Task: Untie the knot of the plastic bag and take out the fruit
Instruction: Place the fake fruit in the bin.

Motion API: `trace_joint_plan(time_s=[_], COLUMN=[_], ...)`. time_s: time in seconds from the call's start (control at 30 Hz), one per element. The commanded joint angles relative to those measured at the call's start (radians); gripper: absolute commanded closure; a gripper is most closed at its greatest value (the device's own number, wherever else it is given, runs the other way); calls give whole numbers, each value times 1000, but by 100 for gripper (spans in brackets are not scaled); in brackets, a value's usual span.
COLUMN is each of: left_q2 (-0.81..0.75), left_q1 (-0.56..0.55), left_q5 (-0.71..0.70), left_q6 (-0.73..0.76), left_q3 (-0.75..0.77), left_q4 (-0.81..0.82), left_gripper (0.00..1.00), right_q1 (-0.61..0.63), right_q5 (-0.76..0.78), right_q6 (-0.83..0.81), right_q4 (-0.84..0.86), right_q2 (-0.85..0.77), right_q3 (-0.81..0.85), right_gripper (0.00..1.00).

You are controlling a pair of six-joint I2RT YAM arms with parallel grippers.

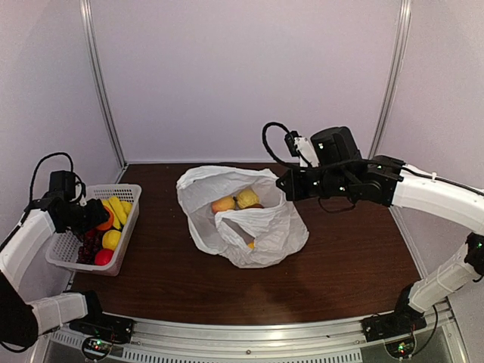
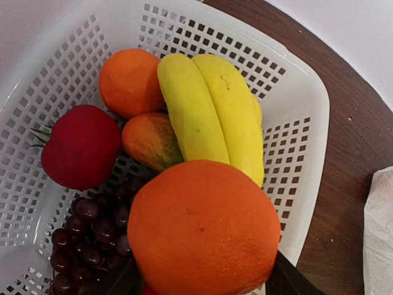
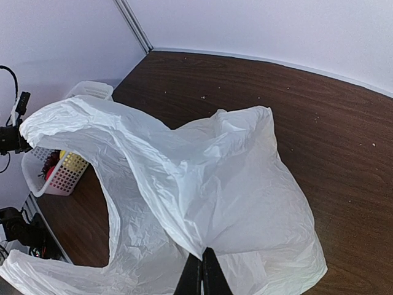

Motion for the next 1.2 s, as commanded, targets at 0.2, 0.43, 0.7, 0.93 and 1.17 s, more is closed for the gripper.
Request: trace_joint_plan(time_s=[0.2, 0.43, 0.7, 0.93, 1.17], left_q2=[58, 44, 37, 4, -67], left_q1=[7, 9, 9, 8, 6], left_q5=[-158, -166, -157, -152, 64], left_q6=[-19, -23, -22, -12, 100], left_q3=[-4, -8, -8, 7, 101], left_q4=[49, 46, 49, 30, -19], left_gripper=[47, 14, 2, 3, 4], right_q1=[-1, -1, -1, -1, -1], right_q5=[5, 5, 5, 18, -7], right_q6=[-6, -16, -7, -11, -17], right_q4=[28, 15, 5, -17, -3], right_q2=[-38, -22, -17, -38, -41], right_q3=[-40, -12, 7, 4, -4], right_gripper=[100, 100, 100, 100, 100])
